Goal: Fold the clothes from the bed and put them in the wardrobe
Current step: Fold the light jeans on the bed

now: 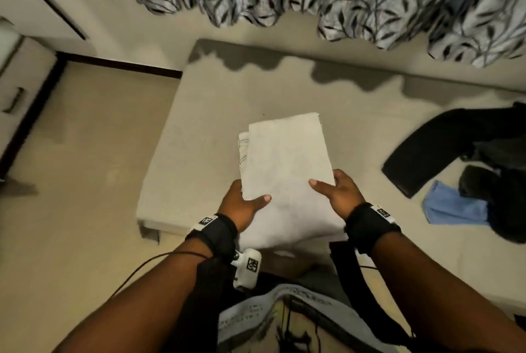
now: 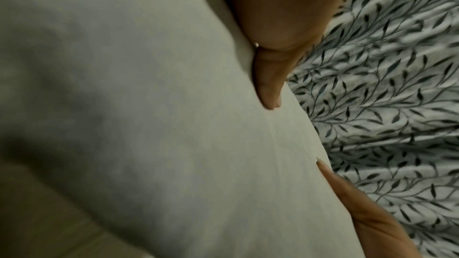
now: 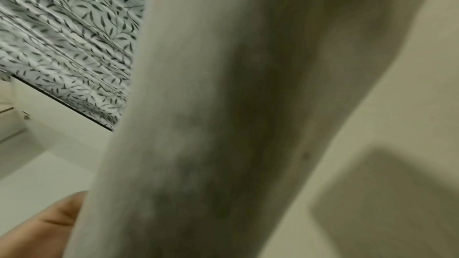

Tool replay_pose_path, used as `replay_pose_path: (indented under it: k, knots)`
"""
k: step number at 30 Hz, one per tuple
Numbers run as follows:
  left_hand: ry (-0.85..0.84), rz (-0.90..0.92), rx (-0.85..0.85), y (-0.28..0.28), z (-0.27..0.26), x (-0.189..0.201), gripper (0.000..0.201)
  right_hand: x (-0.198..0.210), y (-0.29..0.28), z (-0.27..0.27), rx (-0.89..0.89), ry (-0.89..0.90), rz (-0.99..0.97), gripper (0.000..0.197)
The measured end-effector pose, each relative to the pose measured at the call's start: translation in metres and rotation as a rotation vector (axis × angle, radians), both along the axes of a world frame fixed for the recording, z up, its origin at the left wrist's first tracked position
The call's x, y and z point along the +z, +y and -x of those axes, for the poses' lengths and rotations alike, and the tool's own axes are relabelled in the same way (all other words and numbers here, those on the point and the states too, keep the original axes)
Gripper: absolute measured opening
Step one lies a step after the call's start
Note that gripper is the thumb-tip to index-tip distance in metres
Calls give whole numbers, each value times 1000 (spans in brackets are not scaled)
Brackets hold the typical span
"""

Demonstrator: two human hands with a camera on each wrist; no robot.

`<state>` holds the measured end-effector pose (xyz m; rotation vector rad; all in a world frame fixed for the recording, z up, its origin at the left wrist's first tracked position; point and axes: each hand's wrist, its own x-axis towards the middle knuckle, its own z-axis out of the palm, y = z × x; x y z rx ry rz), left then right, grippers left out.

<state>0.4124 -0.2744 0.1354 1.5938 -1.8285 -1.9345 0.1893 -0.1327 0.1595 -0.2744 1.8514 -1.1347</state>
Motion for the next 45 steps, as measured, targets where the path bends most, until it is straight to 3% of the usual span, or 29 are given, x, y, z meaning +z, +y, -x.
replay_pose_path:
  k: [7,14,21,24,30,34,38,45]
  knots:
    - [52,65,252,-41,-43,41,62,20,-75,-35,136,-30,107,41]
    - [59,116,619,-39,-81,58,49,28,-109,-67,433,-191,156,50]
    - [71,181,781,-42,-171,69,52,38,-162,-141,636,-195,174,56]
    - [183,204,853,-51,-222,78,44,44,-197,-191,705,-185,201,57]
    - [546,172,843,-89,-369,94,84,66,-283,-329,748,-185,232,54]
    - [507,164,721,-113,-470,124,88,90,-329,-428,781,-189,250,69]
    - [465,183,642,-139,-560,140,100,112,-365,-520,814,-205,267,50]
    - [485,317,721,-198,-633,152,102,129,-430,-607,838,-171,284,50]
